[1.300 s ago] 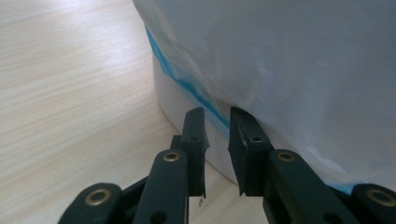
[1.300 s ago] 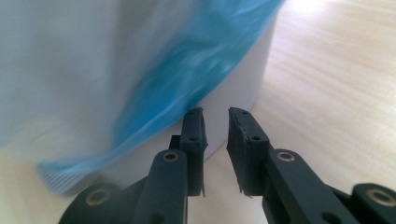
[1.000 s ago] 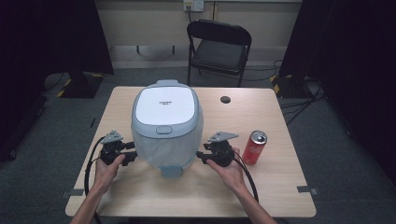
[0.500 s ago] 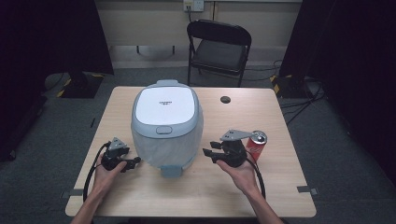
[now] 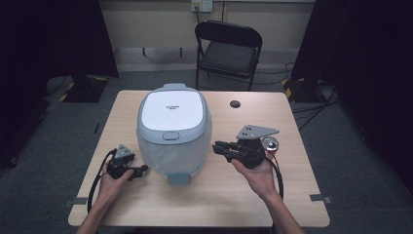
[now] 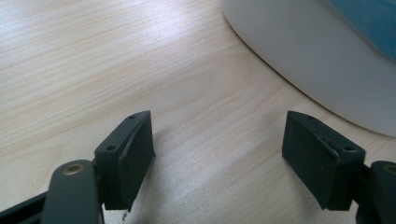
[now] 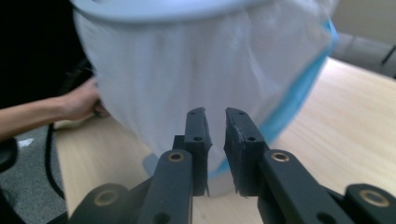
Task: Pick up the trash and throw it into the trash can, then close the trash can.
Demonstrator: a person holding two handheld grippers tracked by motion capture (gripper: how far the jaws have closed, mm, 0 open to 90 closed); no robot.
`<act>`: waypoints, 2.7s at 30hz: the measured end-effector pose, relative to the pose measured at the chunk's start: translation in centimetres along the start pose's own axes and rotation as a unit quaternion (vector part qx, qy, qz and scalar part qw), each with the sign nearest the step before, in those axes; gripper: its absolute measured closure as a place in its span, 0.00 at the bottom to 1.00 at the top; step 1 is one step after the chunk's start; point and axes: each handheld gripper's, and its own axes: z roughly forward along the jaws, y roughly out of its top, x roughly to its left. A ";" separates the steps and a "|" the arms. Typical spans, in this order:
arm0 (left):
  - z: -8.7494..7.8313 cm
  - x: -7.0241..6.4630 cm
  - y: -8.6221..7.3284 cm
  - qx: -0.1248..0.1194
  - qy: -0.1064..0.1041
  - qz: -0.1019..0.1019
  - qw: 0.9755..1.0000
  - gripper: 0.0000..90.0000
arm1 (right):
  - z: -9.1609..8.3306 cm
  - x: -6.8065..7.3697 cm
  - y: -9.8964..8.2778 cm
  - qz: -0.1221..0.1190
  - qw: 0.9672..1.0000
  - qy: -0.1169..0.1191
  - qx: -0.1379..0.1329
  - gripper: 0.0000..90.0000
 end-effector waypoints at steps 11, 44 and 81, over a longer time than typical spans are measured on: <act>0.0 0.0 0.0 0.000 -0.001 0.000 1.000 0.27 | -0.8 2.7 4.3 -0.043 0.996 0.058 -0.053 0.92; 0.0 0.1 0.0 0.000 -0.005 0.002 1.000 0.27 | 6.0 5.2 8.3 -0.081 0.991 0.105 -0.011 1.00; 0.0 0.1 0.0 0.000 -0.006 0.002 1.000 0.27 | -0.2 -1.8 -7.9 0.053 0.998 -0.031 0.028 0.81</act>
